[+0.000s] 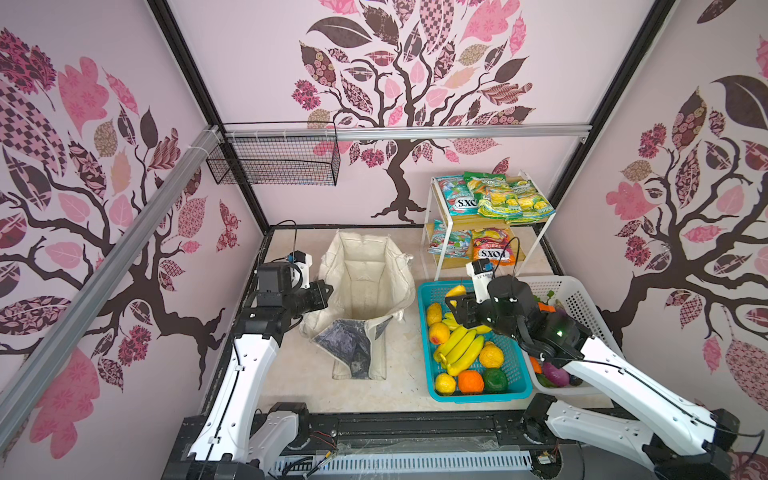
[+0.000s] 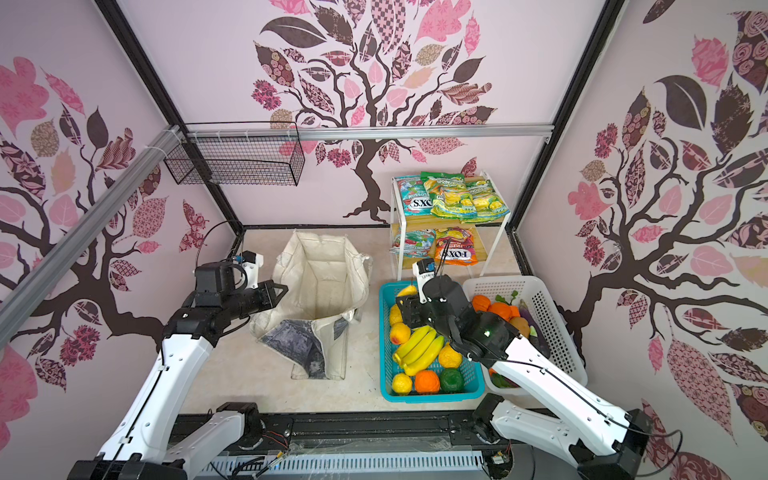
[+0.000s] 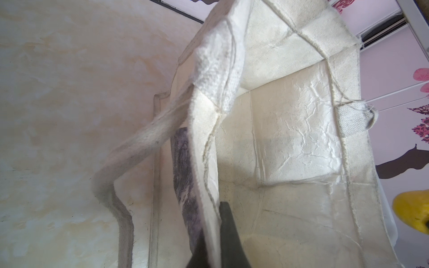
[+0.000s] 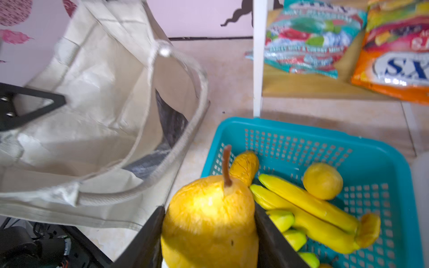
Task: Place the food into the grocery bag and tie it
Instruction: 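Carry the yellow pear with the right gripper into the open tote bag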
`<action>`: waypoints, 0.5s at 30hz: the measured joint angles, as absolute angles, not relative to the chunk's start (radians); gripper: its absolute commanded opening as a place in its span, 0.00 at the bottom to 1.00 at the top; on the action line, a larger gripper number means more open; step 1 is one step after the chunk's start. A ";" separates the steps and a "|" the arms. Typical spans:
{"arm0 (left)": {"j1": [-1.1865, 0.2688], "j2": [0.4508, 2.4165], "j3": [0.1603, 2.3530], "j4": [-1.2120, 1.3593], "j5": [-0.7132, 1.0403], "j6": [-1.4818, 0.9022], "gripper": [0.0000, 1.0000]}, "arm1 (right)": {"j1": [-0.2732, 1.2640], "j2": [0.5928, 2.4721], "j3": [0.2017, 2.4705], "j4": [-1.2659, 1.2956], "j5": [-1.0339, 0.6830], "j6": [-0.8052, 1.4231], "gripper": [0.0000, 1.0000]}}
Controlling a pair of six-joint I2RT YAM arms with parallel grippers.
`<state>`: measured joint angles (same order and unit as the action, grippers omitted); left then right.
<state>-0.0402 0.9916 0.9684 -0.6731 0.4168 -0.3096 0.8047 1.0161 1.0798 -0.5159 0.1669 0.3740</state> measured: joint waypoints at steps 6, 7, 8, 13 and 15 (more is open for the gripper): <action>-0.043 0.992 0.968 -0.673 0.432 -0.306 0.00 | 0.902 1.286 1.355 -0.487 0.160 0.301 0.57; -0.044 0.991 0.968 -0.673 0.433 -0.306 0.00 | 0.904 1.333 1.400 -0.484 0.153 0.294 0.57; -0.045 0.992 0.968 -0.673 0.435 -0.305 0.00 | 0.903 1.385 1.449 -0.483 0.143 0.288 0.57; -0.045 0.991 0.968 -0.673 0.442 -0.304 0.00 | 0.904 1.603 1.620 -0.422 0.115 0.279 0.58; -0.045 0.991 0.968 -0.673 0.443 -0.304 0.00 | 0.903 1.679 1.662 -0.409 0.101 0.281 0.57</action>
